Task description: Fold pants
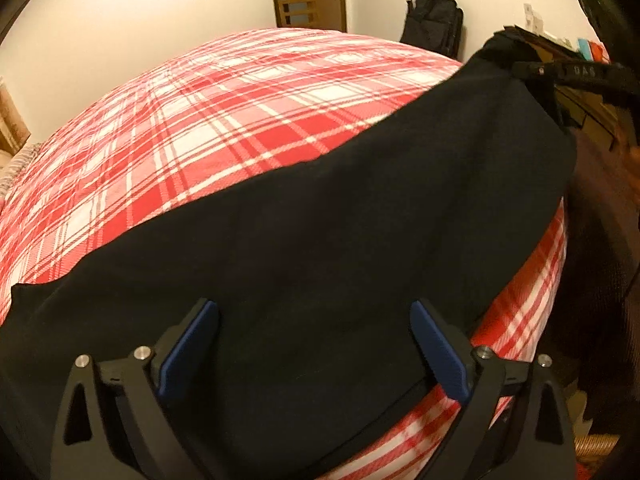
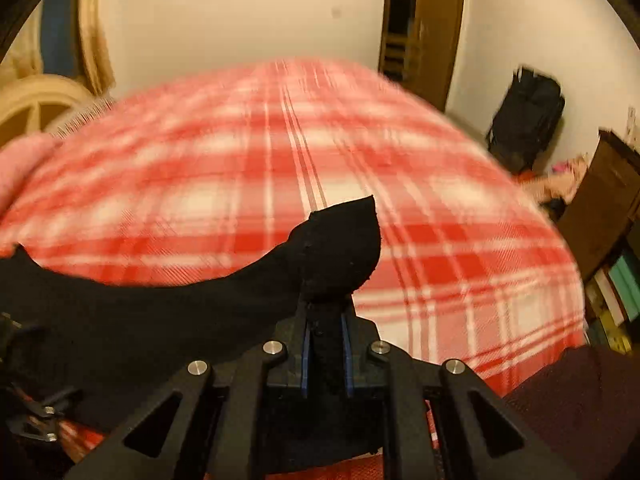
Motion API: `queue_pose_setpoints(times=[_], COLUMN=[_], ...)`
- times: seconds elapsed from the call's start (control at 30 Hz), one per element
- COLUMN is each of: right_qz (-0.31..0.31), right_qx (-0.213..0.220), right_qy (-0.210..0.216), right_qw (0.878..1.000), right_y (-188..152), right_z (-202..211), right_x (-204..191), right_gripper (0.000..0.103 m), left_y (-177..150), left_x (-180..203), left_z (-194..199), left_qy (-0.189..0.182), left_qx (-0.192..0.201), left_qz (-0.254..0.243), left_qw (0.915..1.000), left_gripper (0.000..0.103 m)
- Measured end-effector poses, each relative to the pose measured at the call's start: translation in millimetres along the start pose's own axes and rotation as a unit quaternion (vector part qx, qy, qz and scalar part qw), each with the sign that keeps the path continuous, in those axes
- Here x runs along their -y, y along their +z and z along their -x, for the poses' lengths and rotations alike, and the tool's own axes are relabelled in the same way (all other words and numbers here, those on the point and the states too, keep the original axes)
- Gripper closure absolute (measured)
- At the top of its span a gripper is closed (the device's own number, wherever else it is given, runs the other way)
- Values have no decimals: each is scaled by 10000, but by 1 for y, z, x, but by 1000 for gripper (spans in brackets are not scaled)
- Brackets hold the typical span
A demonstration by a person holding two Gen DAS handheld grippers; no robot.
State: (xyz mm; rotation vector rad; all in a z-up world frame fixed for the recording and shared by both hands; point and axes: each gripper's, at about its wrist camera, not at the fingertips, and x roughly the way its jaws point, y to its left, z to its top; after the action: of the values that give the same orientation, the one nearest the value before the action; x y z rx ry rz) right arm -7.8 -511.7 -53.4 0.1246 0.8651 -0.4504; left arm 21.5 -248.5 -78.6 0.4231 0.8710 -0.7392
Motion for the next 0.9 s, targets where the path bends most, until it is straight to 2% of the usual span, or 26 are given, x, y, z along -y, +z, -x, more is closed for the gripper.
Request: queue_pose_setpoints(times=[0.1, 0.13, 0.2, 0.27, 0.4, 0.5, 0.57, 0.67, 0.73, 0.8, 0.87, 0.9], right_qz=[-290, -433, -513, -690, -1595, -2111, -2238, -2070, -1759, -1466, -1420, -1243], right_qx=[-575, -494, -500, -601, -419, -305, -330, -540, -658, -802, -947, -874], right_qy=[109, 161, 65, 119, 686, 787, 861, 911, 837, 565, 610, 547], right_qw=[9979, 9977, 9974, 9957, 9839, 9738, 9703, 9726, 9786, 9843, 9834, 9869], right_y=[-11, -9, -6, -7, -14, -19, -21, -21, -22, -25, -30, -32], right_z=[-34, -30, -24, -22, -7, -1, -4, -10, -14, -22, -31, -30], right_x=[10, 15, 20, 30, 63, 84, 89, 82, 72, 63, 61, 57], right_gripper=[84, 80, 56, 47, 47, 46, 46, 46, 46, 46, 46, 45], left_y=[1, 0, 1, 4, 7, 7, 6, 1, -3, -8, -13, -16], left_x=[8, 10, 8, 1, -15, -40, -60, -92, -110, -126, -132, -136], left_z=[-6, -6, -6, -2, 18, 48, 61, 72, 68, 61, 57, 55], left_qy=[158, 152, 87, -93, -405, -364, -304, -98, 134, 267, 366, 424], left_qx=[26, 73, 60, 52, 255, 629, 822, 986, 918, 779, 707, 657], left_qz=[-128, -196, -225, -132, 51, 176, 369, 779, 1063, 1368, 1562, 1671], left_qw=[9998, 9997, 9997, 9999, 9988, 9972, 9955, 9920, 9900, 9872, 9845, 9828], left_gripper=[2, 2, 2, 2, 2, 2, 2, 2, 2, 2, 2, 2])
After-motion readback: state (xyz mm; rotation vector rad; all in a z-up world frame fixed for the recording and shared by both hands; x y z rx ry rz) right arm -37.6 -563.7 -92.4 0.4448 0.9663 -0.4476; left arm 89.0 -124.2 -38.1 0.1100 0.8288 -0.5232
